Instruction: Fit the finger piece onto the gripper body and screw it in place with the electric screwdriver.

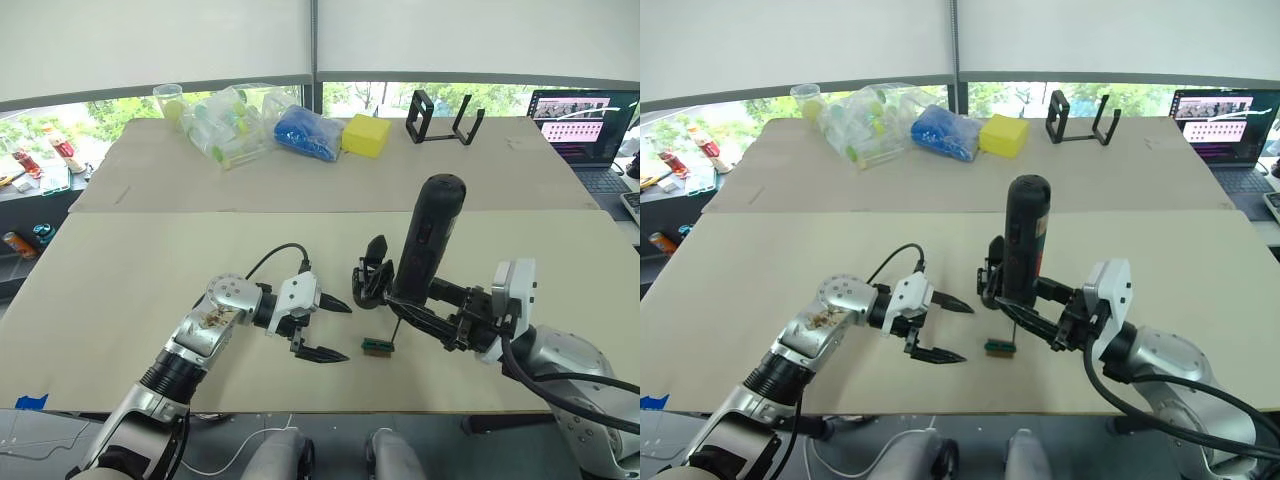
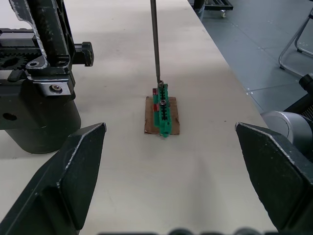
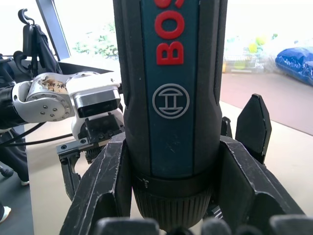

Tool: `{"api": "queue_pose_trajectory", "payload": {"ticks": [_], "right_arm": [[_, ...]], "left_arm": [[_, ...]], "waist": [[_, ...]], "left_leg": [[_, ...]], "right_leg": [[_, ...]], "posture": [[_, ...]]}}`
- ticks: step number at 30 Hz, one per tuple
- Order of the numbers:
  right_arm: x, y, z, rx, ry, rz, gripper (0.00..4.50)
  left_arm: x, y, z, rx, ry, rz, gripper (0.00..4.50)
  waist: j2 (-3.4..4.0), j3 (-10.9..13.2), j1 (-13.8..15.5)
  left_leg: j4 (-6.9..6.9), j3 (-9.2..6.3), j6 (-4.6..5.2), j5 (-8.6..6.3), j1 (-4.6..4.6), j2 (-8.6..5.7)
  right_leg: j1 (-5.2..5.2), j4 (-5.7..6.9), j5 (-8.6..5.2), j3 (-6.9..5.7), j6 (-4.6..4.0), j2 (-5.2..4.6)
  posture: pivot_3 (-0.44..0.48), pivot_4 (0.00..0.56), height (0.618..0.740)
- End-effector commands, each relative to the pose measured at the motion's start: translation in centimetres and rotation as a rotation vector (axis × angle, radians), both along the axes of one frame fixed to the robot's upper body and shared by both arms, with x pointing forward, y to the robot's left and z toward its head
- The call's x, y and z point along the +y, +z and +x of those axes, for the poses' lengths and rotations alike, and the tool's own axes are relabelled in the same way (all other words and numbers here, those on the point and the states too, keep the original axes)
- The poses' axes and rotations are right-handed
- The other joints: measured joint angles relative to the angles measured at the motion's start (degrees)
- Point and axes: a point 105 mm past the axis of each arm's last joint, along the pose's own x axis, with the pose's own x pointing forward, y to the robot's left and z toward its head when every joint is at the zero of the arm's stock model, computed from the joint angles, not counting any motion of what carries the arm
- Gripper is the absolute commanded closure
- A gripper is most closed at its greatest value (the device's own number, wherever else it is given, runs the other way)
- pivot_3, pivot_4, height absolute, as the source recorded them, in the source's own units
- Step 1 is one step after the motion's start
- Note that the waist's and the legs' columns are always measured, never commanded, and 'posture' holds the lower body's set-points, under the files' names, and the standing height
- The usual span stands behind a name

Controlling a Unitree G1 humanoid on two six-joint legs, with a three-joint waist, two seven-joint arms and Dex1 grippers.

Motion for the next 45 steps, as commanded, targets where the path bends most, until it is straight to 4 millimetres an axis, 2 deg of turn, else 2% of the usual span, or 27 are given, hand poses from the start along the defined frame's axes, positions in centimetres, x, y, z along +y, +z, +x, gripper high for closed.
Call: {"api": "queue_pose_trajectory", "payload": {"ticks": [1,24,45], "right_arm": [[0.4,1.5,-0.9,-0.06,0.039,0.016,2.59],[0.3,1.8,-1.0,-0.071,0.039,0.013,2.59],[0.8,0.5,-1.1,-0.039,0.051,-0.011,2.59]], "left_arm": [[-0.2,0.9,-0.1,-0.048,-0.019,-0.02,0.0],[-0.2,0.9,-0.1,-0.051,-0.019,-0.022,0.0],[-0.4,1.0,0.1,-0.053,-0.015,-0.027,0.0]], "waist": [[0.0,0.0,-0.01],[0.0,0.0,0.0],[-0.01,0.0,0.01]], "left_leg": [[0.0,0.0,0.0,0.0,0.0,0.0],[0.0,0.0,0.0,0.0,0.0,0.0],[0.0,0.0,0.0,0.0,0.0,0.0]], "right_leg": [[0.0,0.0,0.0,0.0,0.0,0.0],[0.0,0.0,0.0,0.0,0.0,0.0],[0.0,0.0,0.0,0.0,0.0,0.0]], "posture": [[0.0,0.15,0.74],[0.0,0.15,0.74],[0.0,0.15,0.74]]}}
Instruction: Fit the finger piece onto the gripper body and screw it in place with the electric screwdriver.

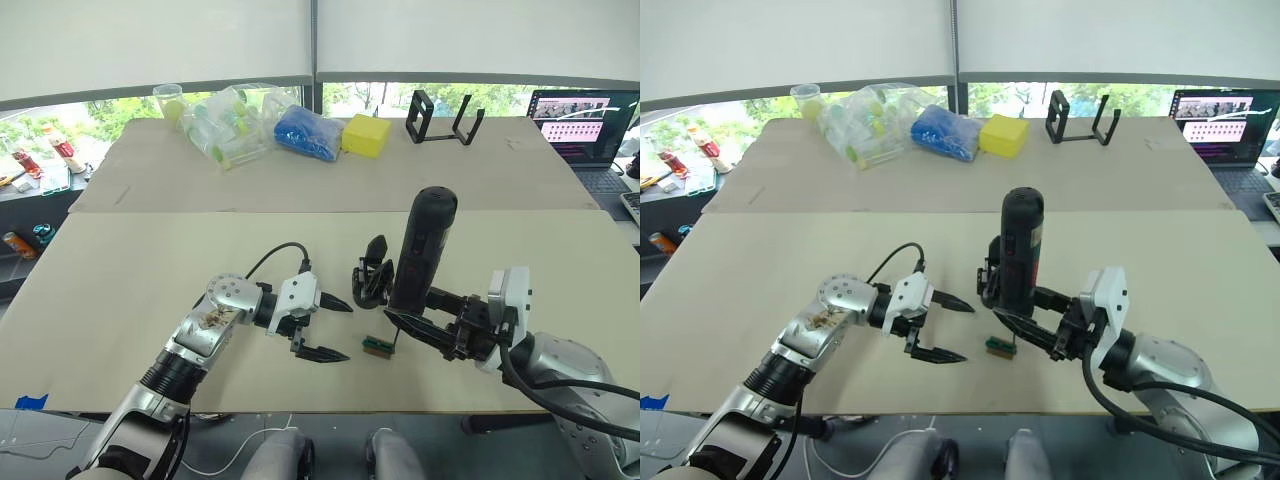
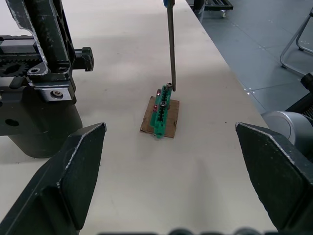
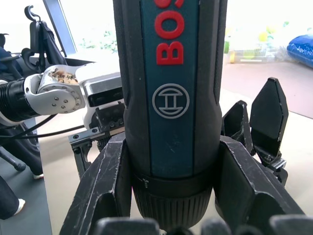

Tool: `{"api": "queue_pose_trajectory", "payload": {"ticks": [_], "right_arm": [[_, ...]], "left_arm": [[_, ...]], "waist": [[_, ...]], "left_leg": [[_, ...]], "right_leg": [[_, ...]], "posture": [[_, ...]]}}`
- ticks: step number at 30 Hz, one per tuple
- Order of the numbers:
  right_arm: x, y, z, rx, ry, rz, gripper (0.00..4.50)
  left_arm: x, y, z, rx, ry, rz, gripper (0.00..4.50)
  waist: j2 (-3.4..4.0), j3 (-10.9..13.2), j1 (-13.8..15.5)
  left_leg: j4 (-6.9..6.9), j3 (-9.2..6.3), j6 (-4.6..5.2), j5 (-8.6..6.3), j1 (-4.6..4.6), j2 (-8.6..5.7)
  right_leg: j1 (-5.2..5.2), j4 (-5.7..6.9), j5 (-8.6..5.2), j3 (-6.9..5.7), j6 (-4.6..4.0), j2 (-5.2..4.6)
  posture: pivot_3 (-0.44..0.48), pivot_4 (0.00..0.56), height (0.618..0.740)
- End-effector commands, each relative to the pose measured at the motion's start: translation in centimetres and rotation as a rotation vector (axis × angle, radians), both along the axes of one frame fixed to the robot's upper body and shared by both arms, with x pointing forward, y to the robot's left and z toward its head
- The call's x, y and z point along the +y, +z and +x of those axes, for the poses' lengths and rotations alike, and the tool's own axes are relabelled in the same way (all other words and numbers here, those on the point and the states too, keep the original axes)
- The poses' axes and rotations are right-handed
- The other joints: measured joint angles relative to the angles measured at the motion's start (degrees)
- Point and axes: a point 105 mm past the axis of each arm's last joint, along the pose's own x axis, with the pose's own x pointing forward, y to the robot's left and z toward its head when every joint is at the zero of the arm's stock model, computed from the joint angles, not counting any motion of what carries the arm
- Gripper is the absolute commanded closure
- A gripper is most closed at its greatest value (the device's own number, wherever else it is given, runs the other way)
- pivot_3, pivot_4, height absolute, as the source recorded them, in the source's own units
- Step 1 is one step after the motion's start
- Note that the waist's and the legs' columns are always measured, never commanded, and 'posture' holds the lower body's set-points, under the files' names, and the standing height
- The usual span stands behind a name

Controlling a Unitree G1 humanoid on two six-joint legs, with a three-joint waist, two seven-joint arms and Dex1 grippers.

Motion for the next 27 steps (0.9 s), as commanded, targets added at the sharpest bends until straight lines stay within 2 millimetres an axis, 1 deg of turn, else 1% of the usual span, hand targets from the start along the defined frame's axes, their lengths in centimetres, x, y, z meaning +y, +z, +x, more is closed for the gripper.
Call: {"api": "queue_pose_trajectory", "payload": {"ticks": [1,8,17,23,27], "right_arm": [[0.51,1.16,-0.54,-0.067,0.031,0.013,2.59],[0.46,0.74,-0.57,-0.059,0.035,-0.003,2.59],[0.32,0.98,-0.74,-0.048,0.055,-0.007,2.59],[0.17,0.36,-0.7,-0.044,0.063,-0.04,2.59],[-0.03,0.31,-0.5,-0.043,0.064,-0.05,2.59]], "left_arm": [[-0.3,0.9,0.15,-0.036,-0.009,-0.02,0.0],[-0.31,0.92,0.16,-0.036,-0.006,-0.021,0.0],[-0.44,0.93,0.23,-0.036,-0.005,-0.025,0.0],[-0.49,0.94,0.27,-0.036,-0.006,-0.027,0.0],[-0.49,0.95,0.4,-0.038,-0.003,-0.027,0.0]], "waist": [[0.0,0.0,0.01],[0.0,0.0,0.0],[0.0,0.0,0.01],[-0.01,0.0,0.01],[-0.01,0.0,0.03]], "left_leg": [[0.0,0.0,0.0,0.0,0.0,0.0],[0.0,0.0,0.0,0.0,0.0,0.0],[0.01,0.0,0.0,0.0,0.0,0.0],[0.01,0.0,0.0,0.0,0.0,0.0],[0.02,0.0,0.0,0.0,0.0,0.0]], "right_leg": [[0.0,0.0,0.0,0.0,0.0,0.0],[0.0,0.0,0.0,0.0,0.0,0.0],[0.0,0.0,0.0,0.0,0.0,0.0],[0.01,0.0,0.0,0.0,0.0,0.0],[0.01,0.0,0.0,0.0,0.0,0.0]], "posture": [[0.0,0.15,0.74],[0.0,0.15,0.74],[0.0,0.15,0.74],[0.0,0.15,0.74],[0.0,0.15,0.74]]}}
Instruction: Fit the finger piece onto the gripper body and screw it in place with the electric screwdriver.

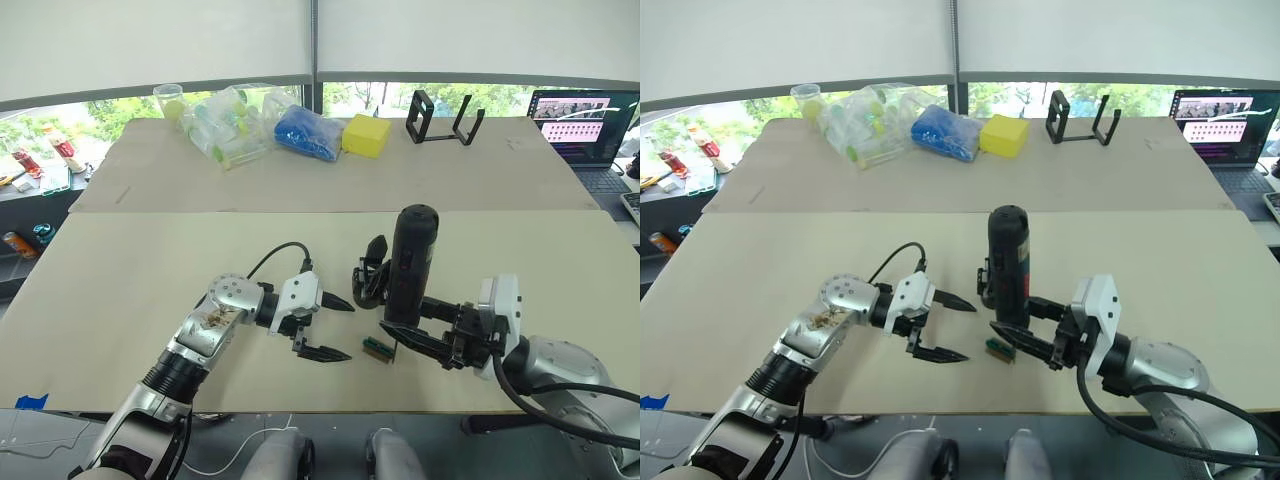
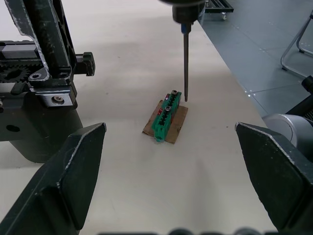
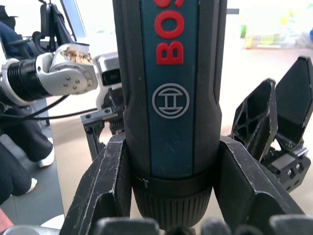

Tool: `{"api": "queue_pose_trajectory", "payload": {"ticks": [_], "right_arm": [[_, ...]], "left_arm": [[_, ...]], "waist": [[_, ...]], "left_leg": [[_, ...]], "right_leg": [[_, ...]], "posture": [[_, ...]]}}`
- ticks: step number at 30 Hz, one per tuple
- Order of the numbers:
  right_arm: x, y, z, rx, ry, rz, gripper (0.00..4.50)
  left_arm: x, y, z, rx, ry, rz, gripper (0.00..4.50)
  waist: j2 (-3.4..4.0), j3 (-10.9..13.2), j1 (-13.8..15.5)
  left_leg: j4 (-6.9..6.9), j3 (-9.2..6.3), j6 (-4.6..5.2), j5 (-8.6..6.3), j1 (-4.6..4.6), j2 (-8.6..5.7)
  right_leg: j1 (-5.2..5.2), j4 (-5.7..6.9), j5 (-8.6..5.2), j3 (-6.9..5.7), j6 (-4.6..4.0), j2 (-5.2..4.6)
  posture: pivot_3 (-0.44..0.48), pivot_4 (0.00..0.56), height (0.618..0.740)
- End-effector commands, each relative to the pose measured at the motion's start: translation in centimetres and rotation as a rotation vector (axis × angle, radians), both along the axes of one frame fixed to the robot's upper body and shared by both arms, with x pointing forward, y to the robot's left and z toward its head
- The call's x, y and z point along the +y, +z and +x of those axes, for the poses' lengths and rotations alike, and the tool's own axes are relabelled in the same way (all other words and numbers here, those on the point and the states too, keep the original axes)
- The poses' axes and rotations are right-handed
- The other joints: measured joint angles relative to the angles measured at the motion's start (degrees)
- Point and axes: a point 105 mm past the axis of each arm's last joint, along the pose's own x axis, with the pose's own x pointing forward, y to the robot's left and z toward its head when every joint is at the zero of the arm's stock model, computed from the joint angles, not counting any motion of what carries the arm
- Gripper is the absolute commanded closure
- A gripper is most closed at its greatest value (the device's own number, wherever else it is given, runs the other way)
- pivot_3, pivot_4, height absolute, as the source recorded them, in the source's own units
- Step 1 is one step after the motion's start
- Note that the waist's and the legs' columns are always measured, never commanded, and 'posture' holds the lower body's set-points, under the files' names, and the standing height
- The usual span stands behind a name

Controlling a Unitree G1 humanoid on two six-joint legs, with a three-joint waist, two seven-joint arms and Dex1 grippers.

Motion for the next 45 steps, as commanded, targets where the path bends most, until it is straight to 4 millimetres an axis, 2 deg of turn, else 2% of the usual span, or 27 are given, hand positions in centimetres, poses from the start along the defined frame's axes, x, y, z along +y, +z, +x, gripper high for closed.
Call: {"api": "queue_pose_trajectory", "payload": {"ticks": [1,5,9,12,25,45], "right_arm": [[-0.1,1.5,-0.2,-0.078,0.02,0.0,2.59],[-0.3,2.1,-0.2,-0.101,0.022,0.003,2.59],[-0.3,4.2,-0.4,-0.099,0.024,0.084,2.59],[-0.4,4.7,-0.1,-0.109,0.004,0.097,2.59],[0.2,3.6,-0.3,-0.092,-0.007,0.089,2.59],[0.5,3.6,-0.2,-0.11,0.002,0.088,2.59]], "left_arm": [[-0.2,0.8,0.3,-0.037,-0.004,-0.014,0.0],[-0.2,0.9,0.4,-0.038,-0.003,-0.015,0.0],[-0.2,0.7,0.2,-0.034,-0.011,-0.014,0.0],[-0.2,0.6,0.0,-0.029,-0.02,-0.013,0.0],[-0.5,-0.1,-0.7,-0.012,-0.068,0.006,0.0],[-0.2,-0.2,-0.6,-0.025,-0.059,0.018,0.0]], "waist": [[0.0,0.0,0.0],[-0.01,0.0,0.02],[-0.02,0.01,-0.04],[-0.02,0.01,-0.02],[-0.02,0.01,0.01],[-0.02,0.01,0.01]], "left_leg": [[0.0,0.0,0.0,0.0,0.0,0.0],[0.0,0.0,0.0,0.0,0.0,0.0],[0.01,0.0,0.0,0.0,-0.01,0.0],[-0.01,-0.03,0.0,0.0,0.0,0.01],[0.0,-0.03,0.0,0.0,-0.03,0.01],[0.01,-0.02,0.01,0.0,-0.02,0.01]], "right_leg": [[0.0,0.0,0.0,0.0,0.0,0.0],[0.0,0.0,0.0,0.0,0.0,0.0],[0.0,0.0,0.0,0.0,0.0,-0.01],[-0.01,-0.01,0.0,0.0,0.0,-0.01],[-0.01,-0.01,0.0,0.0,0.0,-0.02],[0.0,0.0,0.0,0.0,0.0,-0.01]], "posture": [[0.0,0.15,0.74],[0.0,0.15,0.74],[0.0,0.15,0.74],[0.0,0.15,0.74],[0.0,0.15,0.74],[0.0,0.15,0.74]]}}
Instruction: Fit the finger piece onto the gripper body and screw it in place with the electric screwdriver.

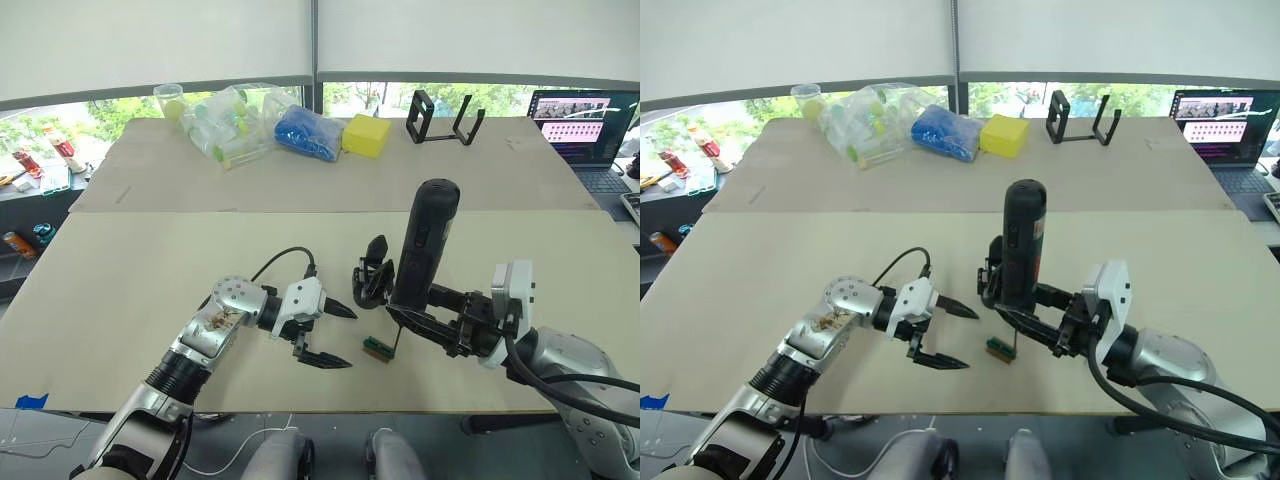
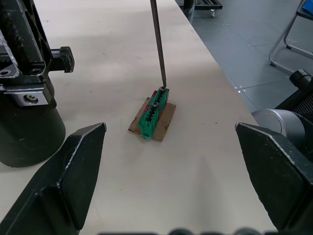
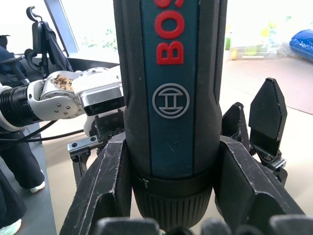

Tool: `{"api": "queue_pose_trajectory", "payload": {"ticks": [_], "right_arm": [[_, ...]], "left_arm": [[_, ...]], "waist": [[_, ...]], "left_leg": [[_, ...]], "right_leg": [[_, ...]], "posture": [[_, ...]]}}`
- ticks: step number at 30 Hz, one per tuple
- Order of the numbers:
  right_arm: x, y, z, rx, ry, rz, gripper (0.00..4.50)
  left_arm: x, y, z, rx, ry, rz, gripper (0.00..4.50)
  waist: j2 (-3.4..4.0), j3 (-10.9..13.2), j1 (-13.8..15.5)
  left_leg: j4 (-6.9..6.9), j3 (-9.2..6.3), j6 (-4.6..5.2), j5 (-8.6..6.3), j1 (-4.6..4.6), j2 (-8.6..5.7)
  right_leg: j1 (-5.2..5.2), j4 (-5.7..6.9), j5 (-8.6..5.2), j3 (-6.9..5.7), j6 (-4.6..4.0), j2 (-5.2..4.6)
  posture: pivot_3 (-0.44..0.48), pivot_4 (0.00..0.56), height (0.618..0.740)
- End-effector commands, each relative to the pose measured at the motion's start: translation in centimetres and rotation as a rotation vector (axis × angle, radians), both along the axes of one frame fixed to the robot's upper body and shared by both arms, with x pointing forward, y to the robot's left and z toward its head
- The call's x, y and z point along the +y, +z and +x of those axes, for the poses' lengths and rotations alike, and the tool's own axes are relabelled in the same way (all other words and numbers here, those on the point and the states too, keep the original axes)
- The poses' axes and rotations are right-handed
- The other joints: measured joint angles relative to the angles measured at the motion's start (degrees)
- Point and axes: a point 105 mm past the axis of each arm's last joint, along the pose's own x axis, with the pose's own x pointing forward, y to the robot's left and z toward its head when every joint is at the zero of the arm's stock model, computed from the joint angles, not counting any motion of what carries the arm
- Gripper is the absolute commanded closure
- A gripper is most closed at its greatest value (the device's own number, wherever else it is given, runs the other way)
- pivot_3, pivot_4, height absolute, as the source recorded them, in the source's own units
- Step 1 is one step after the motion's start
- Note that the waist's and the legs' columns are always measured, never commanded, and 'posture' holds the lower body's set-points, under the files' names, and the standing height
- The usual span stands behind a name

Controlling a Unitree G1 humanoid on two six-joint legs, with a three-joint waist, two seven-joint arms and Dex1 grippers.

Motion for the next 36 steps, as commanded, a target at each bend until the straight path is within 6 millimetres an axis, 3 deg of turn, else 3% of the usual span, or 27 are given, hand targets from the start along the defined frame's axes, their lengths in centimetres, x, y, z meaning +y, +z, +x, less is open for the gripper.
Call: {"api": "queue_pose_trajectory", "payload": {"ticks": [1,36], "right_arm": [[0.6,1.83,-0.65,-0.106,0.034,0.011,2.59],[0.26,1.81,-0.41,-0.115,0.032,-0.005,2.59]], "left_arm": [[-0.02,0.45,-0.11,-0.036,-0.012,-0.007,0.0],[0.08,0.67,0.12,-0.041,-0.001,-0.01,0.0]], "waist": [[0.0,0.0,0.0],[0.0,0.0,0.0]], "left_leg": [[0.0,0.0,0.0,0.0,0.0,0.0],[0.0,0.0,0.0,0.0,0.0,0.0]], "right_leg": [[0.0,0.0,0.0,0.0,0.0,0.0],[0.0,0.0,0.0,0.0,0.0,0.0]], "posture": [[0.0,0.15,0.74],[0.0,0.15,0.74]]}}
